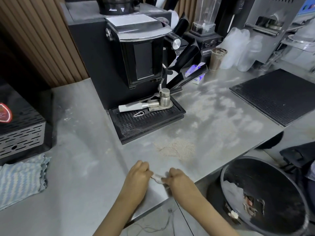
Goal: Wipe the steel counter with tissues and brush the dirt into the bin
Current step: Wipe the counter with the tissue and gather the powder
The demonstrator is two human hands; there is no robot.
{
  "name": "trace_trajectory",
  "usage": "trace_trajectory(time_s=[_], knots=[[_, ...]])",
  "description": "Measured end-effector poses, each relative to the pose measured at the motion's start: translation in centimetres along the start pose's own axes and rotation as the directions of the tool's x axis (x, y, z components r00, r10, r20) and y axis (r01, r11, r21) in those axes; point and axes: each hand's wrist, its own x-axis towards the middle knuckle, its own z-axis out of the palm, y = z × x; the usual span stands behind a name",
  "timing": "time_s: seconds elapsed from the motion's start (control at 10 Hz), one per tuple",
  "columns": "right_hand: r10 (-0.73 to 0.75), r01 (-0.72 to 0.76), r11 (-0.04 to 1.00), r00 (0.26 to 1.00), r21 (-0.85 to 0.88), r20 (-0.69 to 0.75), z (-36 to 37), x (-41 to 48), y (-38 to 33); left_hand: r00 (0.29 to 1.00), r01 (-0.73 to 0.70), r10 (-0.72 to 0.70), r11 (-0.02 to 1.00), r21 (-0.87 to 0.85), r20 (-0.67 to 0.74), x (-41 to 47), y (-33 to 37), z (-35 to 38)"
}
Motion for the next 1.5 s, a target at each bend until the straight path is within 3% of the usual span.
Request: trace_trajectory(time_s=[0.2,0.3,0.4,0.5,0.7,0.8,0.9,1.0,1.1,1.2,1.4,1.5], knots=[[-0.031,0.048,0.983,0.995,0.176,-0.099,-0.8,-0.3,2.9,0.995,0.006,-0.012,0.998,0.059,0.097,2.5,1.6,1.2],[0.085,-0.051,0.971,0.987,0.233,-0.138,-2.1,1.5,4.2,0.985,0.073,-0.079,0.996,0.042,0.155,5.4,3.0,1.5],[0.095,-0.061,0.977,0.983,0.206,-0.158,-3.5,1.0,4.2,0.978,0.146,-0.144,0.989,0.000,0.152,5.7,4.1,1.2],[-0.024,0.037,0.990,0.995,0.135,-0.095,-3.3,-1.8,4.3,0.980,0.113,-0.108,0.993,-0.017,0.168,2.8,4.7,1.3],[-0.094,0.105,0.984,0.992,0.145,-0.085,-2.0,-3.6,7.0,0.935,0.046,-0.105,0.983,0.178,0.339,1.3,7.3,3.7],[-0.013,0.031,0.983,0.995,0.181,-0.099,-3.2,-1.6,8.8,0.958,0.057,-0.109,0.979,0.195,0.266,4.8,8.5,3.6],[0.114,-0.086,0.969,0.987,0.233,-0.110,-4.5,0.4,10.0,0.945,0.212,-0.213,0.977,0.032,0.248,7.9,8.9,3.2],[0.008,0.008,0.996,0.986,0.092,-0.167,-5.2,0.2,9.9,0.939,0.284,-0.274,0.959,-0.022,0.208,9.1,8.9,3.2],[-0.042,0.078,0.977,0.983,0.201,-0.178,-4.4,-2.0,9.0,0.928,0.273,-0.281,0.960,0.067,0.246,6.1,8.6,4.1],[-0.109,0.130,0.978,0.986,0.166,-0.130,-2.5,-3.8,9.3,0.963,0.211,-0.234,0.963,0.167,0.131,2.9,9.1,4.4],[-0.033,0.056,0.988,0.986,0.141,-0.161,-3.9,-1.0,10.5,0.951,0.250,-0.267,0.961,0.119,0.157,6.1,9.6,5.1],[0.076,-0.044,0.981,0.983,0.188,-0.168,-5.4,1.3,11.3,0.959,0.234,-0.247,0.967,0.099,0.139,9.3,8.8,5.0]])
